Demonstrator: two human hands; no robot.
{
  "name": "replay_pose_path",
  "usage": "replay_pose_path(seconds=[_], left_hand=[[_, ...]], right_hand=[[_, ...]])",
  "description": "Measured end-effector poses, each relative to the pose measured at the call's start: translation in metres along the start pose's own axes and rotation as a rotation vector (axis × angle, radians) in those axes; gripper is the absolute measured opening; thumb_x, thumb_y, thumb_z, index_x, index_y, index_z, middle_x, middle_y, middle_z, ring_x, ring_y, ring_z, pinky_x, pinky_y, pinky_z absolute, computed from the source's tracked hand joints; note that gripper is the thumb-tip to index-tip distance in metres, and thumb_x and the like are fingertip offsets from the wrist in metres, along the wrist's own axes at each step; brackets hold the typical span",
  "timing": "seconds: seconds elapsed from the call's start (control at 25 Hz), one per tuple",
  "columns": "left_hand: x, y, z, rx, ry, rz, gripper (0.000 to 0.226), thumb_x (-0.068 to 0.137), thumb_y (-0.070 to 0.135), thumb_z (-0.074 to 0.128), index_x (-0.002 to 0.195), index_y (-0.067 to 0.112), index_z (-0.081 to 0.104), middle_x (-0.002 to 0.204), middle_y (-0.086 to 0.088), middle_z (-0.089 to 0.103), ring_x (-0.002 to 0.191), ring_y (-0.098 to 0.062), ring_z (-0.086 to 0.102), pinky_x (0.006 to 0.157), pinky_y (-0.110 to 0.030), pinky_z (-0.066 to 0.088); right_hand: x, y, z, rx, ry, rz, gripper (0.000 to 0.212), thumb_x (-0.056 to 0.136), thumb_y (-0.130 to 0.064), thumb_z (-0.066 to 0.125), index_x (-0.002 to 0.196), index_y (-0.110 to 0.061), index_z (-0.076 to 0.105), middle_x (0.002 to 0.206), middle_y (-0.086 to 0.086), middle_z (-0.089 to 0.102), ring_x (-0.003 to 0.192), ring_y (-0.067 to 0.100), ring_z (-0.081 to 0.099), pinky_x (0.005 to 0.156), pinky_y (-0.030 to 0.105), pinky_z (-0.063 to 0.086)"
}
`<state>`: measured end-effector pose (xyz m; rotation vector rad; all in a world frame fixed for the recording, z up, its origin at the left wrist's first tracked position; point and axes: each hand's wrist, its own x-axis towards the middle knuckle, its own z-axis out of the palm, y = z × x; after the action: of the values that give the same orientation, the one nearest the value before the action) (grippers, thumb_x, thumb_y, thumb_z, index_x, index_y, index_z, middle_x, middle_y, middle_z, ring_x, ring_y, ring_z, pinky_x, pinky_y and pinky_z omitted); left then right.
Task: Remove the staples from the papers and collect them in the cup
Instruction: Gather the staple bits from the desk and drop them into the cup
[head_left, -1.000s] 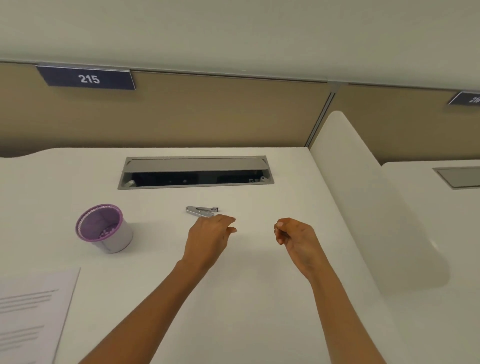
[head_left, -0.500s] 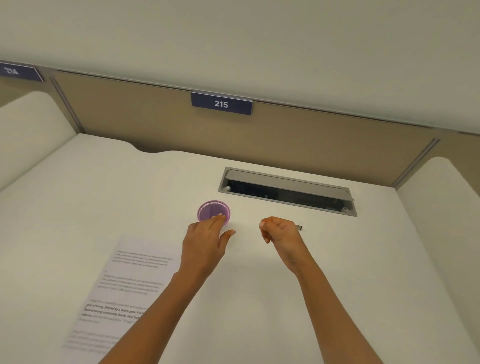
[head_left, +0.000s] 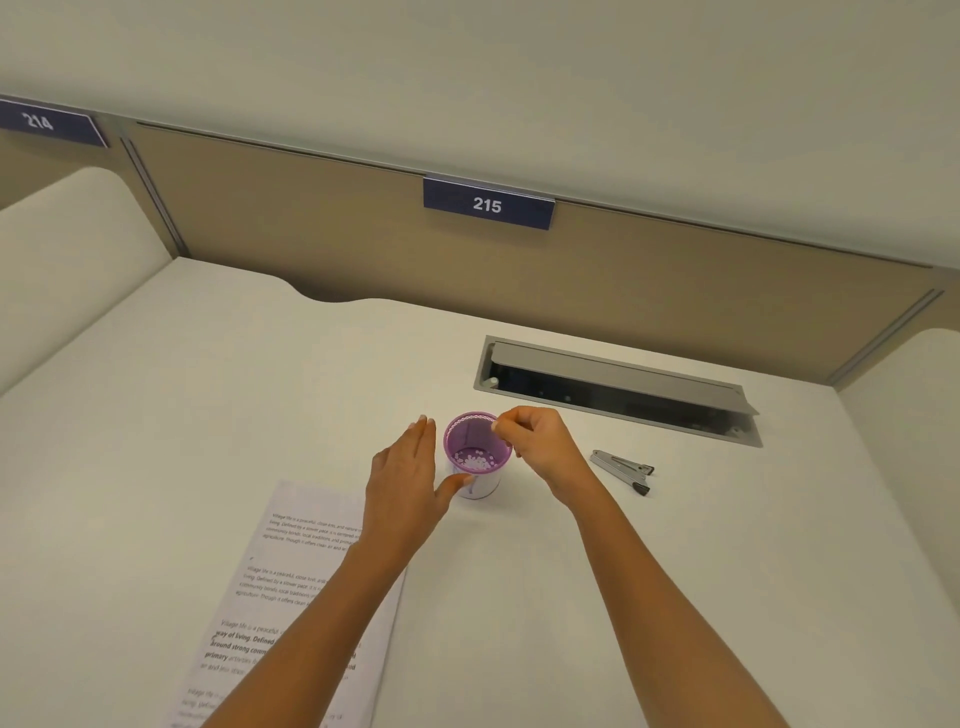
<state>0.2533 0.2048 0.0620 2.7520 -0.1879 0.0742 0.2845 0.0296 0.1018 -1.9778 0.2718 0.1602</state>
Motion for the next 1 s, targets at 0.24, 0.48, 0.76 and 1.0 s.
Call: replay_pose_path(seconds=[0.24,0.48,0.76,1.0], left_hand=[[0.015,-0.002,0.015,-0.051,-0.065,0.020,0.094,0.080,0.066,0.052,0.150,0.015,0.017,0.158,-0.006,0.023,0.144,-0.023,0.026,0.113,-0.037,0.028],[0.016,-0.001,0.020,-0.091,-0.069,0.022,0.091,0.079,0.064,0.056,0.149,0.016,0.021,0.157,-0.006,0.027,0.142,-0.025,0.031,0.112,-0.038,0.030],[0.016,0.001,0.018,-0.102,-0.070,0.010,0.091,0.081,0.063,0.055,0.149,0.015,0.019,0.157,-0.006,0.025,0.142,-0.024,0.029,0.113,-0.037,0.028],[0.016,0.000,0.016,-0.082,-0.073,0.007,0.090,0.082,0.063,0.054,0.150,0.016,0.019,0.158,-0.006,0.024,0.143,-0.023,0.028,0.113,-0.038,0.028]], right_hand=[[0.020,0.005,0.009,-0.340,0.018,-0.088,0.023,0.089,-0.024,0.066,0.108,-0.011,0.069,0.104,0.006,0.068,0.089,0.014,0.058,0.060,0.012,0.044],[0.027,0.003,0.009,-0.548,-0.024,-0.150,0.024,0.094,-0.020,0.059,0.114,-0.009,0.068,0.114,0.011,0.068,0.093,0.016,0.057,0.076,0.022,0.046],[0.026,-0.001,0.009,-0.621,0.009,-0.208,0.022,0.089,-0.021,0.064,0.106,-0.009,0.072,0.105,0.009,0.071,0.082,0.012,0.056,0.073,0.020,0.047],[0.023,-0.003,0.012,-0.632,0.014,-0.224,0.016,0.081,-0.022,0.072,0.093,-0.012,0.070,0.098,0.006,0.070,0.078,0.013,0.057,0.069,0.019,0.048]])
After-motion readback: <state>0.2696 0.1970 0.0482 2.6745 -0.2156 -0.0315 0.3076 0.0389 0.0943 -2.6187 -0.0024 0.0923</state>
